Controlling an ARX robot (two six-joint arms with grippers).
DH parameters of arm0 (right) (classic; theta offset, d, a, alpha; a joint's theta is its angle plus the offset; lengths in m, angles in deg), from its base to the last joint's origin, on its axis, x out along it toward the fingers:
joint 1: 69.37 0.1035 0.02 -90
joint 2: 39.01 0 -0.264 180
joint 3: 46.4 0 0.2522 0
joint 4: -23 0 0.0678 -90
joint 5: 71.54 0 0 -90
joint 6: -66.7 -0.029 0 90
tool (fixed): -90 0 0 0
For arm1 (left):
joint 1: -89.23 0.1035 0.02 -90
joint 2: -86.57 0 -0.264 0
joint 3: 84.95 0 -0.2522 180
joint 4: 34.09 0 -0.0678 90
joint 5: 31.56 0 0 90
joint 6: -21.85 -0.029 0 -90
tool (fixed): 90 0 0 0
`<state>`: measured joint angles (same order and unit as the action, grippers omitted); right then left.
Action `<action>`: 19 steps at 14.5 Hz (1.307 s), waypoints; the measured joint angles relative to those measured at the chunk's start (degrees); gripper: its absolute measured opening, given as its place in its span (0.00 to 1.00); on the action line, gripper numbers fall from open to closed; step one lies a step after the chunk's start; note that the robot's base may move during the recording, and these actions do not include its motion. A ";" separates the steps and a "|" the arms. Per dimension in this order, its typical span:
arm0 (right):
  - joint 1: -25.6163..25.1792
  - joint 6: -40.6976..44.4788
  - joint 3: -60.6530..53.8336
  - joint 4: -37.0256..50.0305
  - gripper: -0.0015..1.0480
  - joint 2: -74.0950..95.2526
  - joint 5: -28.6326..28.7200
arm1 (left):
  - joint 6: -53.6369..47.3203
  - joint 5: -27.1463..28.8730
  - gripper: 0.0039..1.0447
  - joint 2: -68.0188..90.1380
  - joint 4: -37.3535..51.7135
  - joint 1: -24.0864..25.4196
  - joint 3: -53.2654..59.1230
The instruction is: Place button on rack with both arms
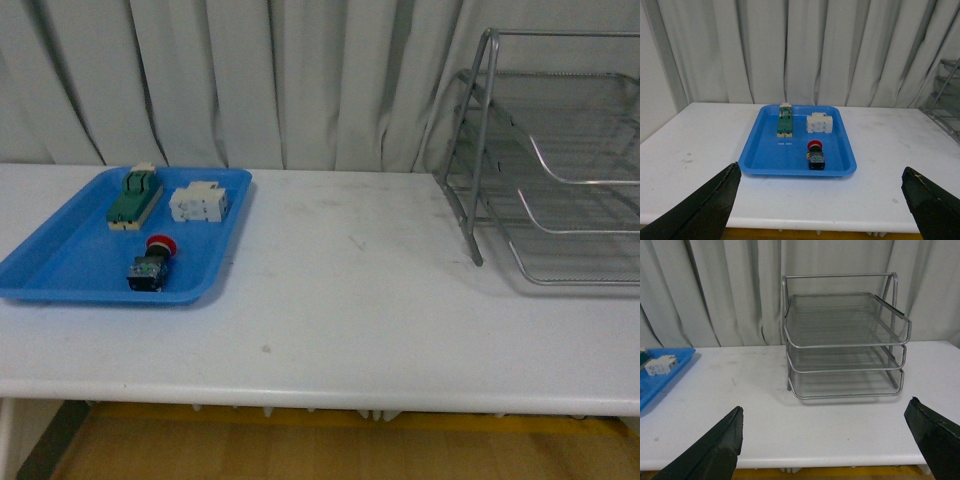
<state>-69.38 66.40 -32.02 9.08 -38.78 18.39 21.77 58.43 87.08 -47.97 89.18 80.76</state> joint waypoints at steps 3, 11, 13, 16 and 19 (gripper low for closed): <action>0.00 0.00 0.00 0.00 0.94 0.00 0.00 | 0.00 0.00 0.94 0.00 0.00 0.00 0.00; -20.26 -18.91 14.56 28.20 0.94 42.23 34.56 | 0.00 0.04 0.94 0.00 -0.02 0.00 0.00; -27.52 -24.59 26.23 43.56 0.94 65.18 31.30 | 0.00 0.04 0.94 0.00 0.00 0.00 0.00; -35.32 -40.30 42.97 51.63 0.94 90.31 29.09 | 0.00 0.04 0.94 0.00 0.00 0.00 0.00; -37.53 -60.24 46.62 60.22 0.94 106.53 29.42 | 0.00 0.04 0.94 0.00 -0.02 0.00 0.00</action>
<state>-106.90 6.17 14.61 69.29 67.75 47.81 21.77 58.48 87.08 -47.99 89.18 80.76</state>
